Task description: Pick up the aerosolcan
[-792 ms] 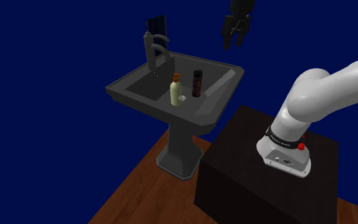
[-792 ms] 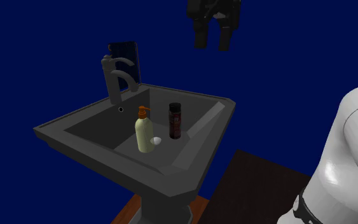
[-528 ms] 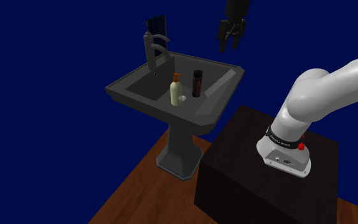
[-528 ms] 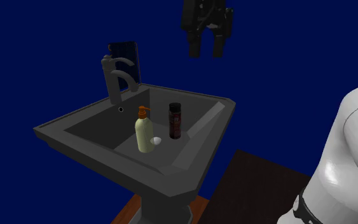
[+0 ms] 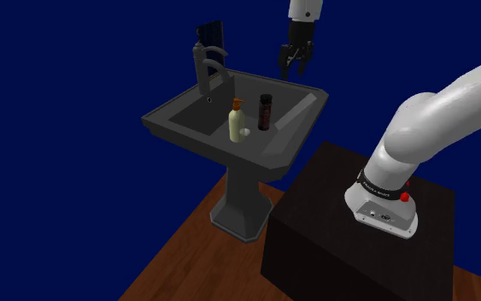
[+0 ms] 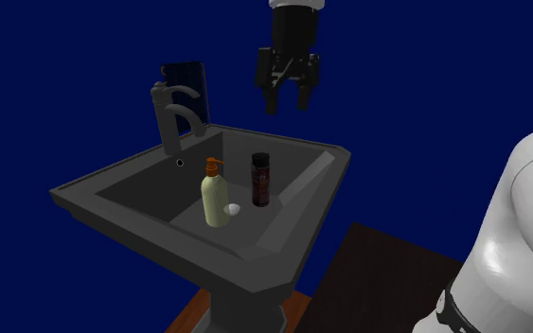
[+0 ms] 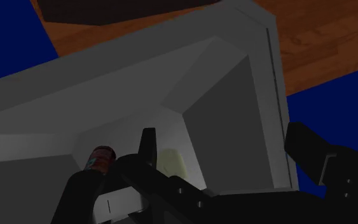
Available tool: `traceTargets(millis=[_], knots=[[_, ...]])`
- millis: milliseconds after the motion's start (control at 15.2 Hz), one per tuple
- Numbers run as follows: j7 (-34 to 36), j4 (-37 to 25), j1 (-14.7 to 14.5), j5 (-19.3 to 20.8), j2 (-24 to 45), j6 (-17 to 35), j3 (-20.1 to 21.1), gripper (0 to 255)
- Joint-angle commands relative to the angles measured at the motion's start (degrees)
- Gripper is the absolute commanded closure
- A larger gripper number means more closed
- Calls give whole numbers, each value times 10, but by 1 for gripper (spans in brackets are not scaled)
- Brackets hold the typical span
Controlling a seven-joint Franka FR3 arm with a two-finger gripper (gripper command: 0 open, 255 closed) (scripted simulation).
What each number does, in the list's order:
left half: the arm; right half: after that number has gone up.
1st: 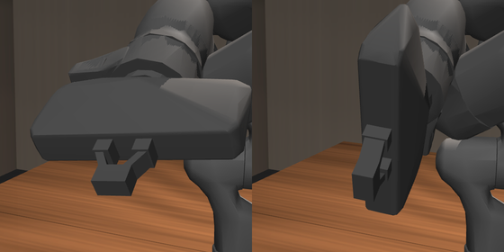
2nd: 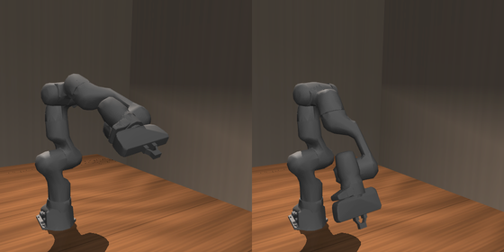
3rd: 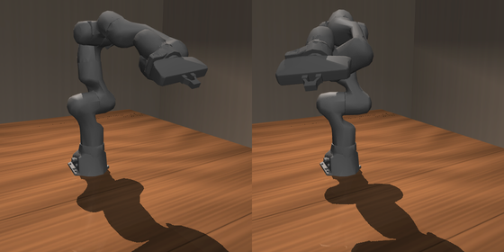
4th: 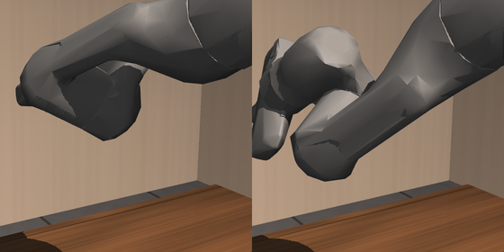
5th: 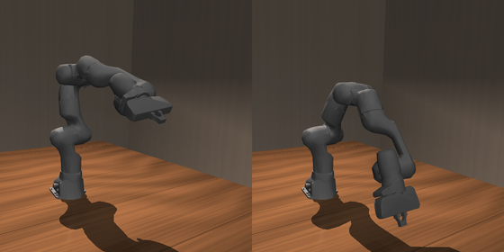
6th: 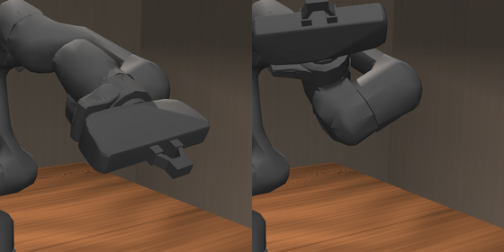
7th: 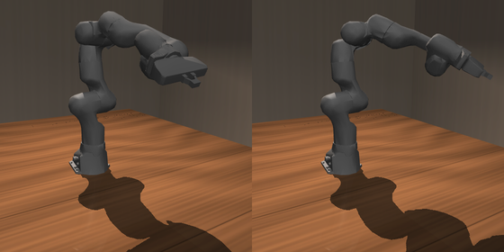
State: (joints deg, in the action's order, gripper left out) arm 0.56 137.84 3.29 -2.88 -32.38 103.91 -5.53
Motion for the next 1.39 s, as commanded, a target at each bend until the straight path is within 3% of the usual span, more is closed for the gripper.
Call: traceTargets(millis=[0, 660, 1320], knots=[[-9, -1, 5, 5, 37, 38, -9, 0], [-54, -64, 26, 9, 229, 173, -53, 0], [-105, -195, 55, -28, 437, 253, -80, 0]])
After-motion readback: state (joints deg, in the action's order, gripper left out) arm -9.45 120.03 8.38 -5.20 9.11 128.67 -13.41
